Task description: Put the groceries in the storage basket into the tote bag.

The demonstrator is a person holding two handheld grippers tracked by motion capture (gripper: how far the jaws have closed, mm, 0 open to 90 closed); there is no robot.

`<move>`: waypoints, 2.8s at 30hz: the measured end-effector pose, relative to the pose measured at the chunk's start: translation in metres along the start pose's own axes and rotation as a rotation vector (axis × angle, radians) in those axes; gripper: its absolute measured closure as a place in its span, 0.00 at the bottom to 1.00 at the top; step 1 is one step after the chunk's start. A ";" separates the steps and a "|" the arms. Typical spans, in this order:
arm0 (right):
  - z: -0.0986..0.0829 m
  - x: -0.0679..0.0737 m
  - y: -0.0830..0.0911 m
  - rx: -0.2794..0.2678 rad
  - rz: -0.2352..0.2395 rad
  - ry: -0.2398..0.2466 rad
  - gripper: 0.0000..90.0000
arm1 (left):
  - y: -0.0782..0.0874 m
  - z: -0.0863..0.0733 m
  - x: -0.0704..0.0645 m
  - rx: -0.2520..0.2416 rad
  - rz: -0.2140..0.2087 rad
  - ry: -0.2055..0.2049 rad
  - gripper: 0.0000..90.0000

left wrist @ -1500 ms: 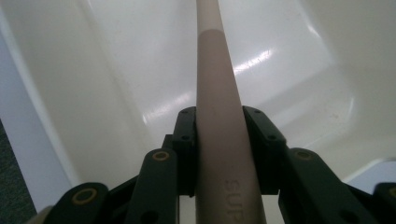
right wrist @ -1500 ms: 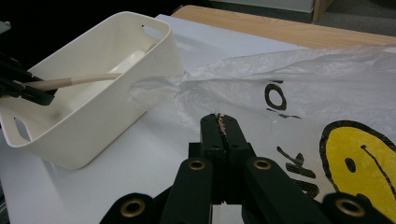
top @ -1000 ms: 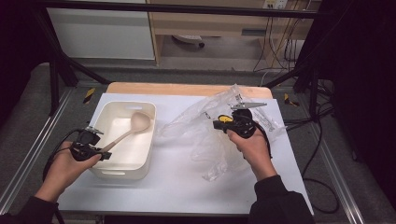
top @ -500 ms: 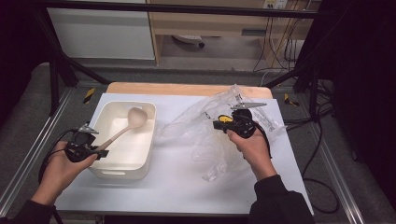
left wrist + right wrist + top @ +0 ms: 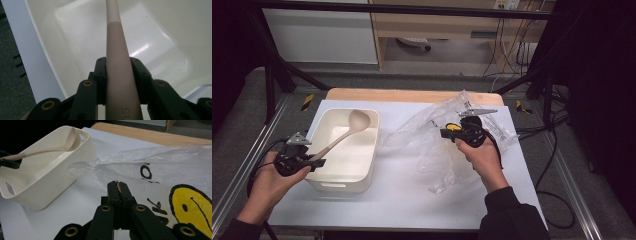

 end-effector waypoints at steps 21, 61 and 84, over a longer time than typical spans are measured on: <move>0.005 -0.001 0.000 0.021 -0.007 0.013 1.00 | 0.031 0.009 -0.017 -0.062 -0.028 -0.073 0.77; 0.006 0.001 -0.004 0.031 -0.001 0.016 1.00 | 0.059 0.020 -0.066 -0.120 -0.072 -0.230 0.77; 0.006 0.001 -0.004 0.032 0.000 0.017 1.00 | 0.049 0.021 -0.100 -0.093 -0.120 -0.303 0.77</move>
Point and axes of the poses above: each handheld gripper's, and its own axes: y roughly backward along the jaws, z roughly out of its top, x roughly to its left, the point moved 9 cm from there along -y, roughly forward along the jaws, and after that the axes turned 4 degrees about y, right-handed, at the moved point
